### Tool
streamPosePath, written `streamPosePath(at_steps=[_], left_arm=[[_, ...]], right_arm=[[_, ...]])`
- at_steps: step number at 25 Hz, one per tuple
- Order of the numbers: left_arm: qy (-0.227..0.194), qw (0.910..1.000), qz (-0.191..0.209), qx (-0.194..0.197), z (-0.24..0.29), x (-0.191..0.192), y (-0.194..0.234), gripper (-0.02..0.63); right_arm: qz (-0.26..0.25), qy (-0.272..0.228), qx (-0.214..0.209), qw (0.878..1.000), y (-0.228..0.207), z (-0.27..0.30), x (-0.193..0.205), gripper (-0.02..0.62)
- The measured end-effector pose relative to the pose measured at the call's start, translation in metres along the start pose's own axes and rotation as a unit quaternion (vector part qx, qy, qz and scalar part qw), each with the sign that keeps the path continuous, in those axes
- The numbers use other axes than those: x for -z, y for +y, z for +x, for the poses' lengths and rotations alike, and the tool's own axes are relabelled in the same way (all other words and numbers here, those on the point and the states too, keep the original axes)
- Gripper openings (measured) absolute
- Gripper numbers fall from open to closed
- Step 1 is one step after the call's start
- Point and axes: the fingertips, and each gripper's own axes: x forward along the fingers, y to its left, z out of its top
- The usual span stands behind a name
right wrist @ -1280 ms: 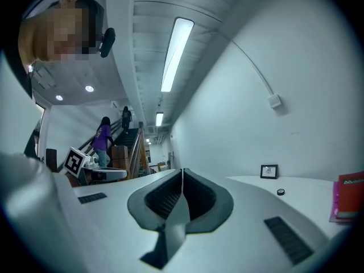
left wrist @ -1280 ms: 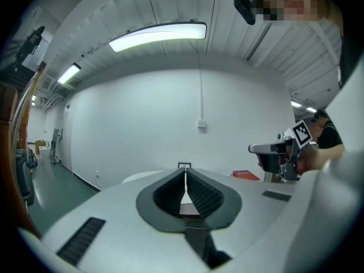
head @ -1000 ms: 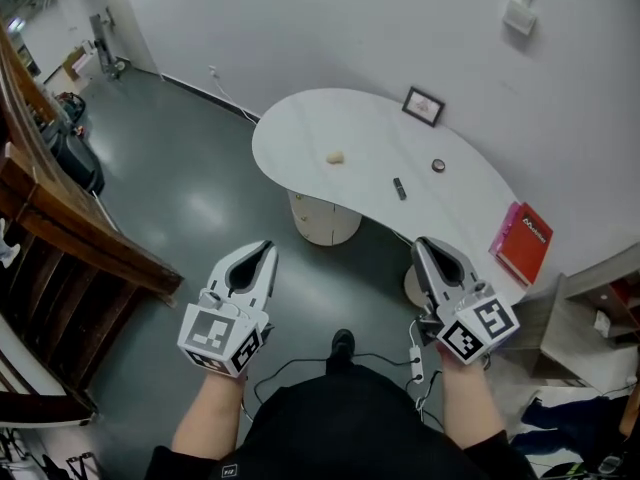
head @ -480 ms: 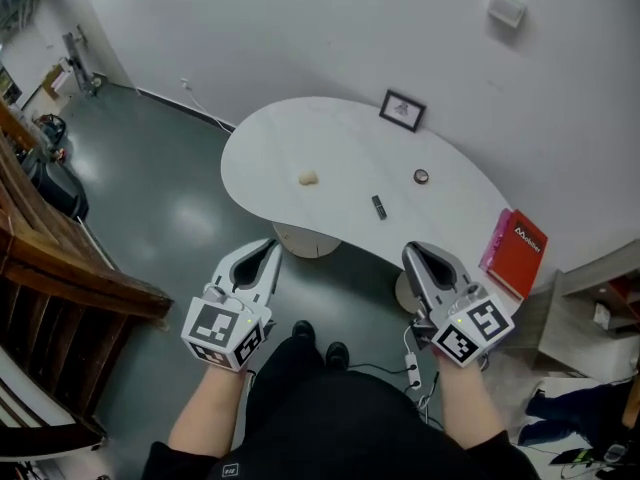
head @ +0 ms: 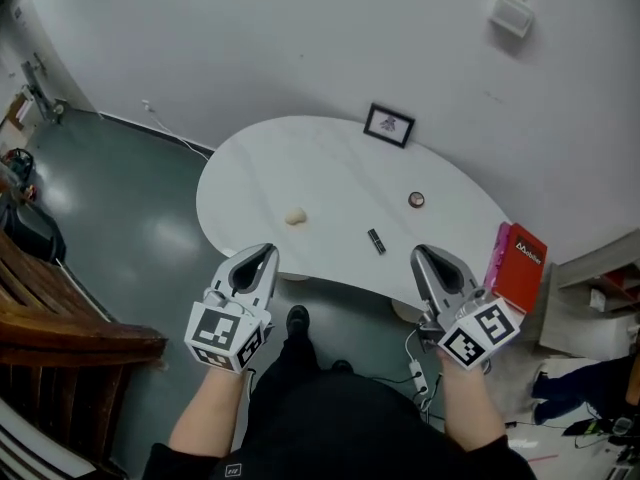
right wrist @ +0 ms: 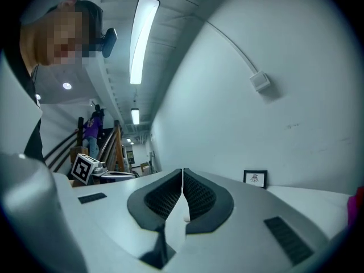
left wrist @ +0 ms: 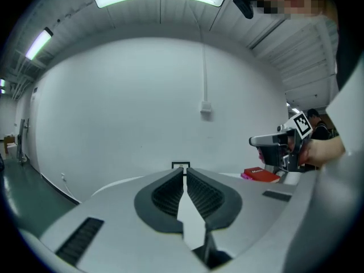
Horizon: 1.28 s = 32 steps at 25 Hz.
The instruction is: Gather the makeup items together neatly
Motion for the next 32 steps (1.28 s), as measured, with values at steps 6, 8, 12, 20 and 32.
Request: streamPosePath(at_steps=[6, 8, 12, 20, 32], left_arm=[[-0.004, 0.9990, 0.028, 0.034, 0.044, -0.020, 0.069, 0.008], [-0.009, 0.9981, 0.038, 0.047, 0.056, -0.025, 0.084, 0.008], [-0.014, 0.9967, 0.039, 0.070, 0.076, -0.027, 0.102, 0.008], [0.005, 0.9961, 0.022, 0.086, 0.106, -0.006, 0.108, 0.008], [0.094, 0.9899, 0.029, 0.102, 0.148, 0.075, 0.085, 0.188]], right_arm=[[0.009, -0.001, 0.034, 0.999, -0.012, 0.072, -0.009, 0.035], [0.008, -0.004, 0.046, 0.999, -0.013, 0.088, -0.012, 0.035], [0.002, -0.006, 0.066, 0.998, -0.011, 0.105, -0.017, 0.035], [0.002, 0.008, 0.083, 0.997, -0.025, 0.107, -0.012, 0.035], [0.054, 0.034, 0.083, 0.995, -0.073, 0.102, 0.025, 0.035]])
